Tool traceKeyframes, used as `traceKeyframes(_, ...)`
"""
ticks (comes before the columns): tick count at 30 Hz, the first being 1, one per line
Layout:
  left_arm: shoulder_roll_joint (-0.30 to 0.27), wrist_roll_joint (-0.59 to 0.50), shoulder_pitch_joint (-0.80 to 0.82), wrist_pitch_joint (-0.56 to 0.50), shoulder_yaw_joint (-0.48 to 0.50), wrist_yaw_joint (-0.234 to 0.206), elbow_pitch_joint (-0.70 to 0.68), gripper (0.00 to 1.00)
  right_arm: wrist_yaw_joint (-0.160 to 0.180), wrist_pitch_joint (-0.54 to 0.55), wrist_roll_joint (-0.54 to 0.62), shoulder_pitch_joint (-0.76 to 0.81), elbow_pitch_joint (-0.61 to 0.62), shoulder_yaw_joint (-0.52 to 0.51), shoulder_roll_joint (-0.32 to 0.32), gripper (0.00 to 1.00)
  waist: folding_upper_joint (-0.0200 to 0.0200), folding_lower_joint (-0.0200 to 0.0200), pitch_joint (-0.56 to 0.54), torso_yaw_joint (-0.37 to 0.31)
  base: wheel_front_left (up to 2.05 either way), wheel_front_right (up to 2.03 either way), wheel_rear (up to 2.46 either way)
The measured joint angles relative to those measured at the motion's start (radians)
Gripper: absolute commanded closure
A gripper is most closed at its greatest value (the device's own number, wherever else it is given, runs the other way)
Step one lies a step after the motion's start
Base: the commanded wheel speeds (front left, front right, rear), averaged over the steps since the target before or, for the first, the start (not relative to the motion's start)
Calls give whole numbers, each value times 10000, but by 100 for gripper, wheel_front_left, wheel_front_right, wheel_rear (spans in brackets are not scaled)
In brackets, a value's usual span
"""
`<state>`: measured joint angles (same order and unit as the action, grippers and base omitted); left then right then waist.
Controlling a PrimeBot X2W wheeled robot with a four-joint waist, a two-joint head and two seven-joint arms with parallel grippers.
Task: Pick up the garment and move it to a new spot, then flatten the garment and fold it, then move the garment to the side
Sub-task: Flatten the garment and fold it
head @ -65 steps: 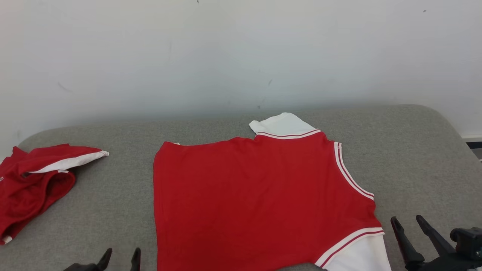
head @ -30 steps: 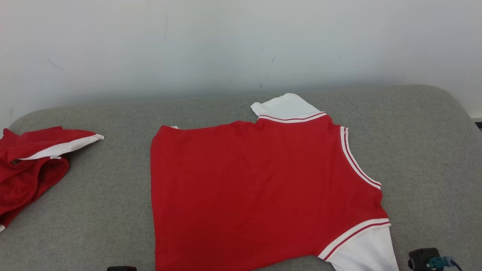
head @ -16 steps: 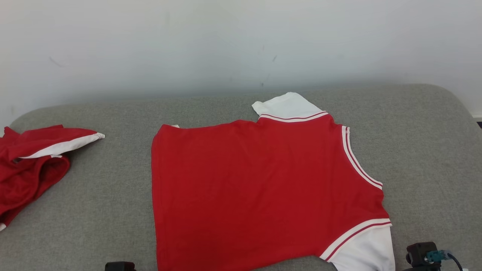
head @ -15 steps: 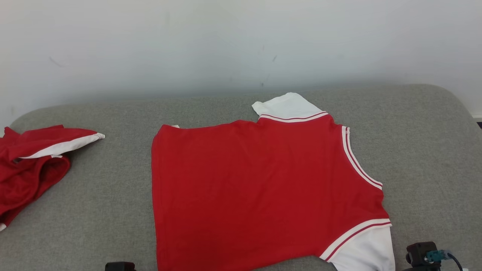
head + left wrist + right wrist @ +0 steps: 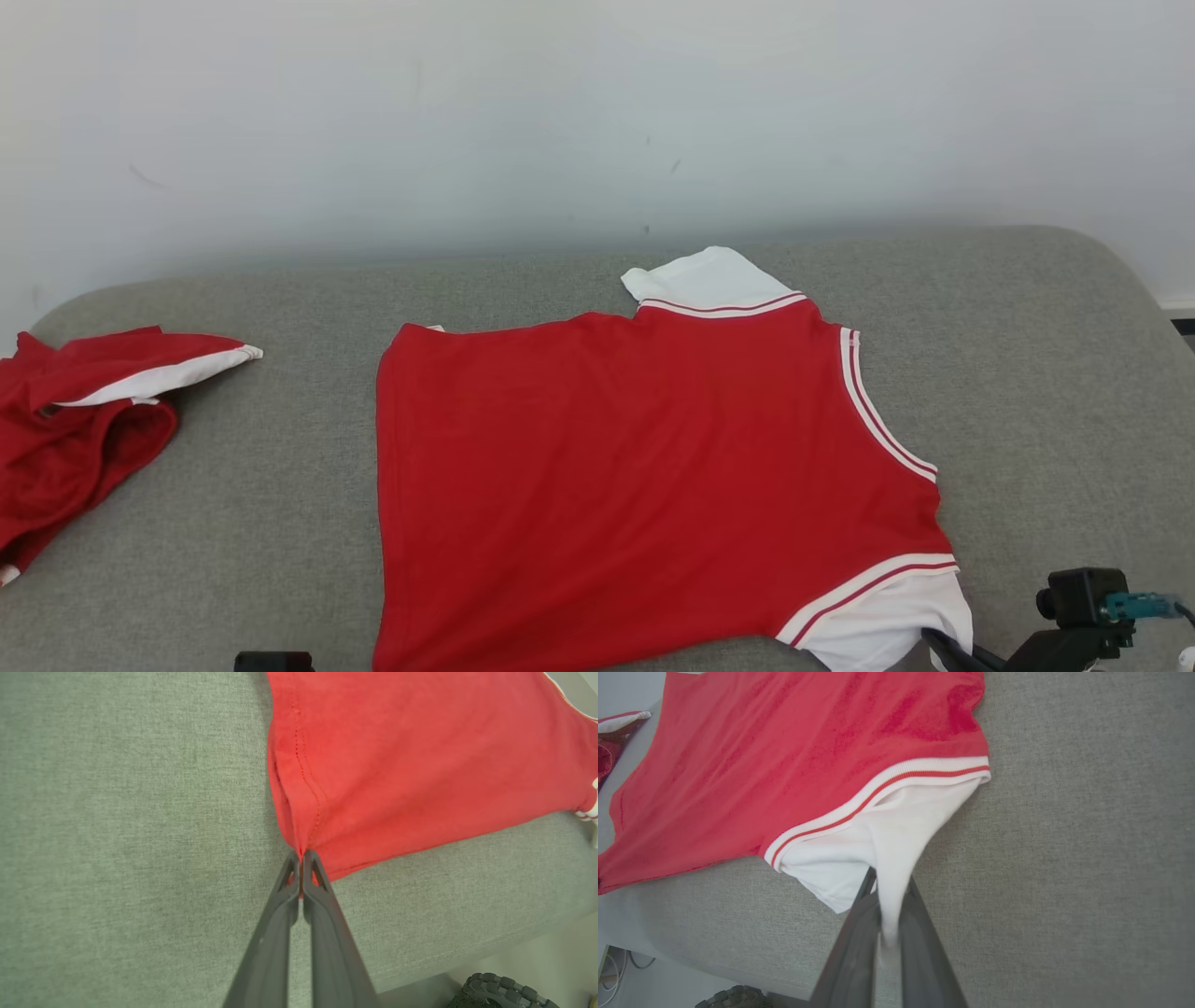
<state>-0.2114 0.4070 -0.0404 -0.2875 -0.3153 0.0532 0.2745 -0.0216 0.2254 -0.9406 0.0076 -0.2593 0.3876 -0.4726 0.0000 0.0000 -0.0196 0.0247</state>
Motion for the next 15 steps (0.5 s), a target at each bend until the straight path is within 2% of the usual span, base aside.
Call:
traceKeyframes(6, -71, -6, 62, -132, -79, 25, -401, 100, -270, 364, -627, -23, 667, -238, -35, 100, 1, 0, -73, -5, 0, 0, 0)
traceKeyframes(15, -337, 221, 948, -922, -104, 351, -640, 100, -194, 1396, -817, -1224, 738, -349, -477, 100, 0, 0, -50, 9, 0, 0, 0)
